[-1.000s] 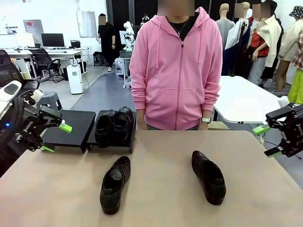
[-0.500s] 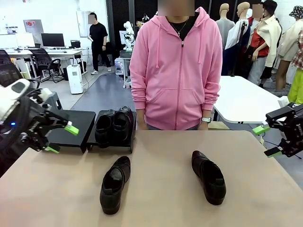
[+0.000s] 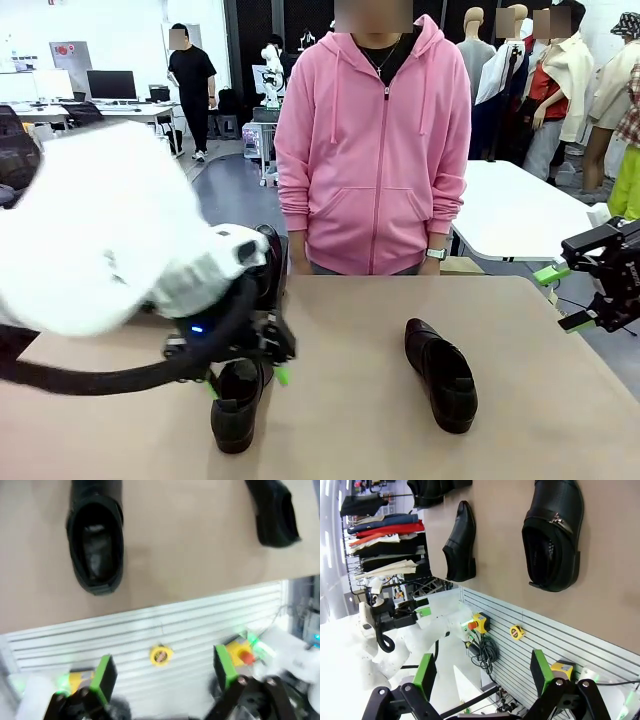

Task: Organize the shoes by placing them on the stand.
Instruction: Place the Shoe from the middle of the table onto the Shoes Stand.

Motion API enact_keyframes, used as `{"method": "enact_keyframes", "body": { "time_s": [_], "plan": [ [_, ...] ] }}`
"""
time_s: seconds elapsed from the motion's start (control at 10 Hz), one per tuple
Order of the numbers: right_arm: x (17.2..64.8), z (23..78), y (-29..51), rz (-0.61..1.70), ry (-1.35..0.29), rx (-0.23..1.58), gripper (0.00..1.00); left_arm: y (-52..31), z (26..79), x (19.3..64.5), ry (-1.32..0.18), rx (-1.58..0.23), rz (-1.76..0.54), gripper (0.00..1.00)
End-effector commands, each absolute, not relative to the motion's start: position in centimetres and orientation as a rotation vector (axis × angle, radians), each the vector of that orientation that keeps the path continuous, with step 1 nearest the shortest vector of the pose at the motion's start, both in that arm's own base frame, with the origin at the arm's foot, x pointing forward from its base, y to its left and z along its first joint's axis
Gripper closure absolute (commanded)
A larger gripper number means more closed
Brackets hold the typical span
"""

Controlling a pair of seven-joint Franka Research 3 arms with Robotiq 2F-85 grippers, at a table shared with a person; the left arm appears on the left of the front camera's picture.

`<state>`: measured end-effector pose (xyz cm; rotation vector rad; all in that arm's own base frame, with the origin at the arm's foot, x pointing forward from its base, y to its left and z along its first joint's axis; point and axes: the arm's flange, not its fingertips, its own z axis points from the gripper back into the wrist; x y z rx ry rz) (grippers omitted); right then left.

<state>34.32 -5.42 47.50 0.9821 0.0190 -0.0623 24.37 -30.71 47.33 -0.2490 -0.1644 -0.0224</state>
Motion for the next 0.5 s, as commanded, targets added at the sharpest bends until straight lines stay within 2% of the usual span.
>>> {"method": "enact_keyframes", "body": {
  "time_s": [0.0,0.4],
  "plan": [
    [34.5,47.7,-5.8,-0.036,0.009,0.989,0.0,-27.3,48.0,24.7,-0.123,-0.349,-0.021,0.0],
    [34.5,47.7,-5.8,-0.036,0.009,0.989,0.0,-29.1,47.8,25.2,-0.129,-0.308,-0.01,0.0]
  ]
}}
